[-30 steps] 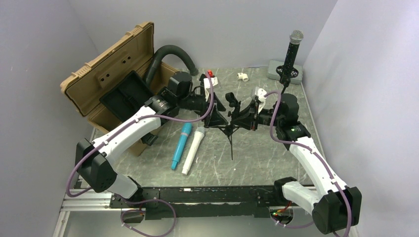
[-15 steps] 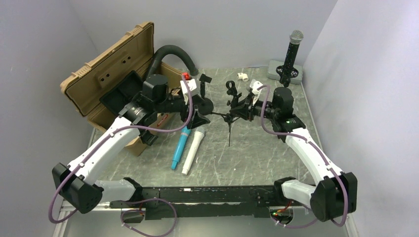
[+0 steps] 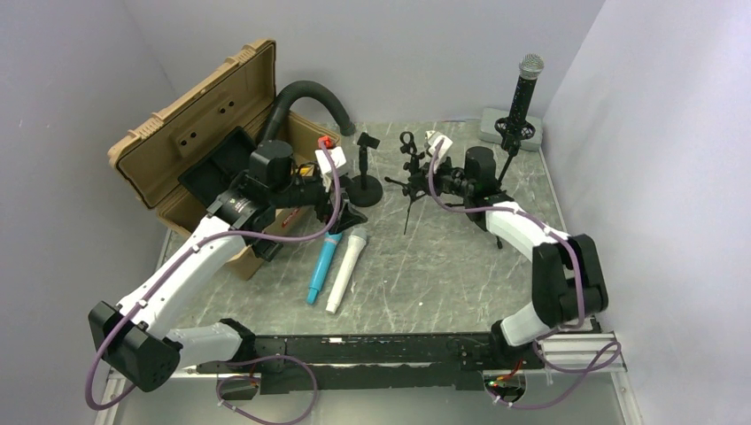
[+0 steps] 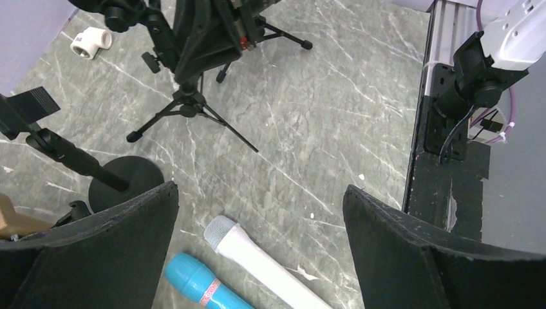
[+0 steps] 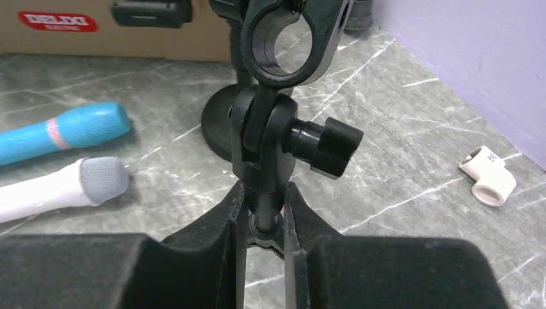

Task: Remove the microphone from the stand

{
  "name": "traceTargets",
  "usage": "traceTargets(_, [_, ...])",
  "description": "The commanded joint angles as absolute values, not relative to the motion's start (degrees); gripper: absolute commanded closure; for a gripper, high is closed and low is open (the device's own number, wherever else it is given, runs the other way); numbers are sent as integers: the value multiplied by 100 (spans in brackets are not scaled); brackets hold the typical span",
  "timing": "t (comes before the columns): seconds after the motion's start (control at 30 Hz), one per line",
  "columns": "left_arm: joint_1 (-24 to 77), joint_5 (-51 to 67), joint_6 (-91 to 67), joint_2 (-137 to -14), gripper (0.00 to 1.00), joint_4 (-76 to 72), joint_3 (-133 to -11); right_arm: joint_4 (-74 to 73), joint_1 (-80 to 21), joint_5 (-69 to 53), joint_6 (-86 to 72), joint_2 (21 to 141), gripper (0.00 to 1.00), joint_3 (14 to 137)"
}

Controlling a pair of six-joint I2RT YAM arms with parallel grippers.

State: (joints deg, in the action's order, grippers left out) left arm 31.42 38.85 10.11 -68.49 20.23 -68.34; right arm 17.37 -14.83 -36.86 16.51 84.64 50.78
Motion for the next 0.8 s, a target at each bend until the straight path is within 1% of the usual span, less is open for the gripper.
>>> traceTargets(0.0, [3090, 3812, 1120, -6641, 1, 1871, -6743, 2970, -1494, -3632, 1726, 8928, 100, 5698])
traceTargets(0.13, [3063, 3837, 1130, -6602, 0, 1835, -6682, 3282, -1456, -3569, 1707, 9454, 100, 5829])
traceTargets(0.5, [3043, 4082, 1140, -6444, 1, 1743, -6480, 4453, -1274, -3428, 1387, 10401, 100, 5873])
traceTargets(0.7, [3016, 4209, 1110, -6471, 1, 1683, -6436, 4400, -1153, -3365, 1417, 10804, 100, 6072])
traceTargets(0.77, [3021, 4233, 1101, -6493, 1, 1671, -6445, 4310, -1132, -3325, 1494, 10874, 98, 6116])
